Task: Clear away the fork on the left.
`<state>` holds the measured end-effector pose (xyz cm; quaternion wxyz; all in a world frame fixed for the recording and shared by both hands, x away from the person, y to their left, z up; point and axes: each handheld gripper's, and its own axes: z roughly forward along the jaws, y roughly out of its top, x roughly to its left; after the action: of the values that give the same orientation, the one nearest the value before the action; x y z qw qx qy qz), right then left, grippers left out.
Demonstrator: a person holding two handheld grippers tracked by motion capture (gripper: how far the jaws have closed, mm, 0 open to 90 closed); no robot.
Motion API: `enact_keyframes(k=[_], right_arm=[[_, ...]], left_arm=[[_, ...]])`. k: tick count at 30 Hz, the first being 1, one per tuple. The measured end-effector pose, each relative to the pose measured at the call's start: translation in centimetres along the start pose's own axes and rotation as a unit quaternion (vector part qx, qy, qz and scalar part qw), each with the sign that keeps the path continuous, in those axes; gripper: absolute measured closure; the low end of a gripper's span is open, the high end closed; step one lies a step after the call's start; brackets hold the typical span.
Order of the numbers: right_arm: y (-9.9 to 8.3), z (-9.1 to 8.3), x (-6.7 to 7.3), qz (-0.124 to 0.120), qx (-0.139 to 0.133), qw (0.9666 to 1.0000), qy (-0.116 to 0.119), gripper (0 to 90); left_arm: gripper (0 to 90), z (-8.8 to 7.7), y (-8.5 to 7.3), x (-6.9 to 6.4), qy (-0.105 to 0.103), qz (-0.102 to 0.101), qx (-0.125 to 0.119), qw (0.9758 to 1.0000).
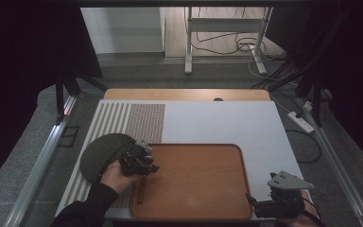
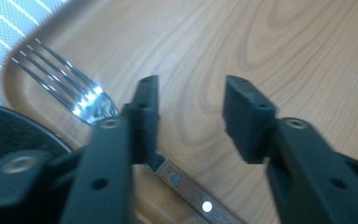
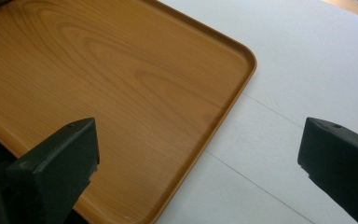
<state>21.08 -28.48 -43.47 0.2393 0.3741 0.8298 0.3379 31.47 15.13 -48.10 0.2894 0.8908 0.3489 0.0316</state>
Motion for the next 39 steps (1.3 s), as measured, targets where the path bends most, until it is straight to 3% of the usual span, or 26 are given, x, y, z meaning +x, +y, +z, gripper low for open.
enact_keyframes(k=[3,10,16,25,28,39], right_arm=[[0.0,0.0,0.0,0.0,0.0,1.0,0.0,0.0],[0.0,0.0,0.0,0.0,0.001,1.0,0.0,0.0],[0.0,0.0,0.0,0.0,0.001,1.0,0.001,0.0],[0.0,0.0,0.0,0.0,0.001,1.0,0.001,0.0],[0.0,0.0,0.0,0.0,0.001,1.0,0.001,0.0],[0.0,0.0,0.0,0.001,0.001,1.0,0.001,0.0]], left_arm=[[43.9,-0.5,-0.2,0.2,0.009,-0.003,-0.016,0.9998],[23.9,-0.9,-0.6,0.6,0.0,-0.021,-0.03,0.9993],[12.3,-1.3,-0.6,0.3,0.004,-0.015,-0.043,0.999],[5.3,-2.4,-1.6,0.5,-0.013,-0.021,-0.054,0.9982],[4.0,-2.6,-2.1,0.7,-0.006,-0.028,-0.052,0.9983],[0.0,-3.9,-3.3,1.4,0.012,-0.038,-0.097,0.9945]])
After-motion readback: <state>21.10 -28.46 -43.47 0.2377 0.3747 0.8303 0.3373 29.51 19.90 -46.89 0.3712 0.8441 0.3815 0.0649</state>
